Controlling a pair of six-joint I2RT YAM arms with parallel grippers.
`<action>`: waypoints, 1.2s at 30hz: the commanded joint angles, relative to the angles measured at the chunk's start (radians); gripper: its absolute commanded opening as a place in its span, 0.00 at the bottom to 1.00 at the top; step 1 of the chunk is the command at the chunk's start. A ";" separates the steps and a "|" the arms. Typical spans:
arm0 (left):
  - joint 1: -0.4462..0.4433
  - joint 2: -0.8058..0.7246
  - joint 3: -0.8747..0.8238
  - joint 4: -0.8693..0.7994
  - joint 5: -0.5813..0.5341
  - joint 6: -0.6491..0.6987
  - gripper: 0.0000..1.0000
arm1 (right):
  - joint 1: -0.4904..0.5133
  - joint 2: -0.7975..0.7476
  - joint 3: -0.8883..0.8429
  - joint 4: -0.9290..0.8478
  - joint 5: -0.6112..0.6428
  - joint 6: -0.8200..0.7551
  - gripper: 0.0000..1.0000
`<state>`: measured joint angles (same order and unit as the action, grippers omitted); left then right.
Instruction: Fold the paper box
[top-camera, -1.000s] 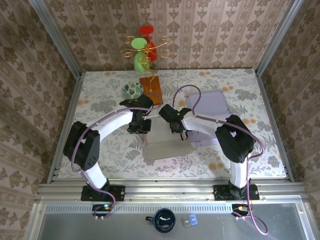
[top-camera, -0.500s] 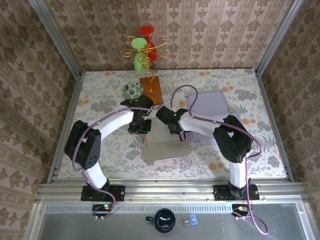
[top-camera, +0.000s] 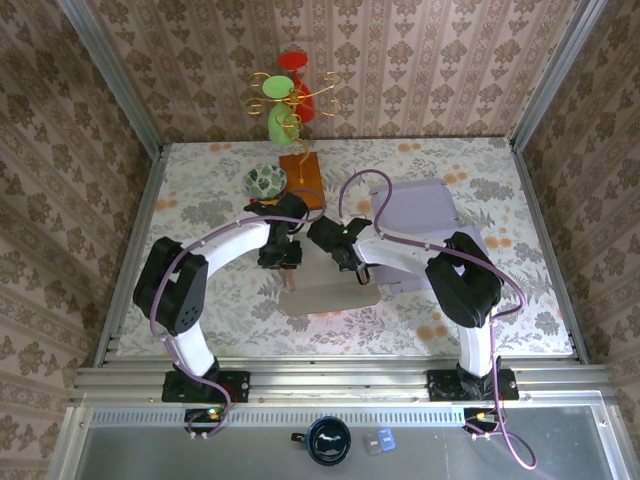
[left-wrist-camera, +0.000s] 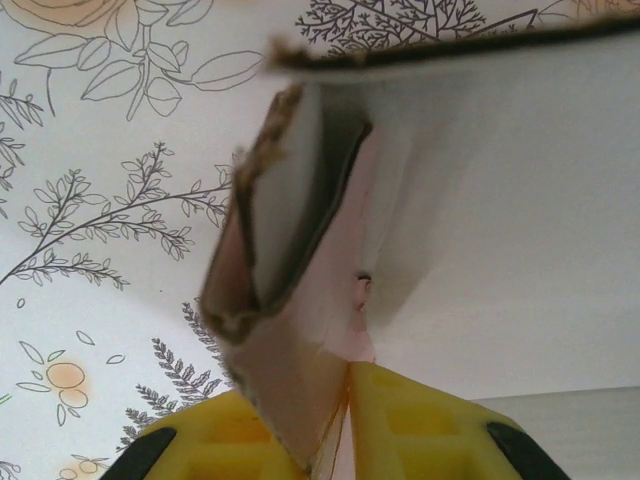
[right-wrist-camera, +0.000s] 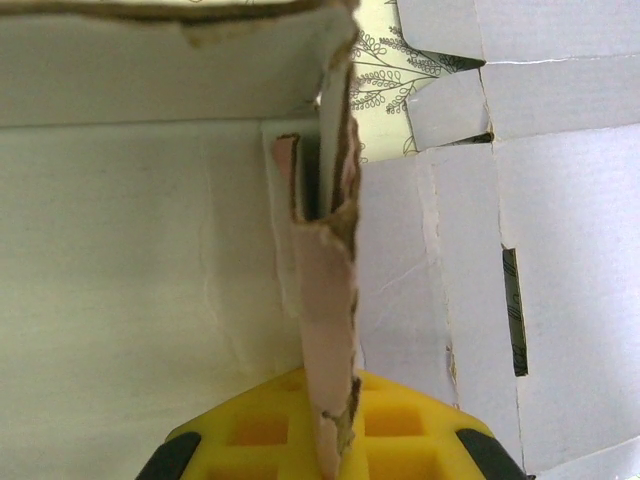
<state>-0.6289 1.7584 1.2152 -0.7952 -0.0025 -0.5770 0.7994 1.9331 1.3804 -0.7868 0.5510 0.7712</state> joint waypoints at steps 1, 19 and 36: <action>-0.004 0.025 -0.023 -0.021 -0.031 -0.012 0.19 | 0.008 0.010 0.025 -0.035 0.064 0.034 0.00; -0.079 0.029 -0.020 -0.096 -0.241 -0.139 0.08 | 0.020 -0.005 0.008 -0.028 0.078 0.054 0.00; -0.132 0.044 -0.030 -0.082 -0.310 -0.215 0.00 | 0.032 -0.008 -0.013 -0.007 0.068 0.073 0.00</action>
<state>-0.7185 1.7676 1.2083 -0.7994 -0.1986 -0.7612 0.8257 1.9327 1.3773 -0.7891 0.5686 0.8158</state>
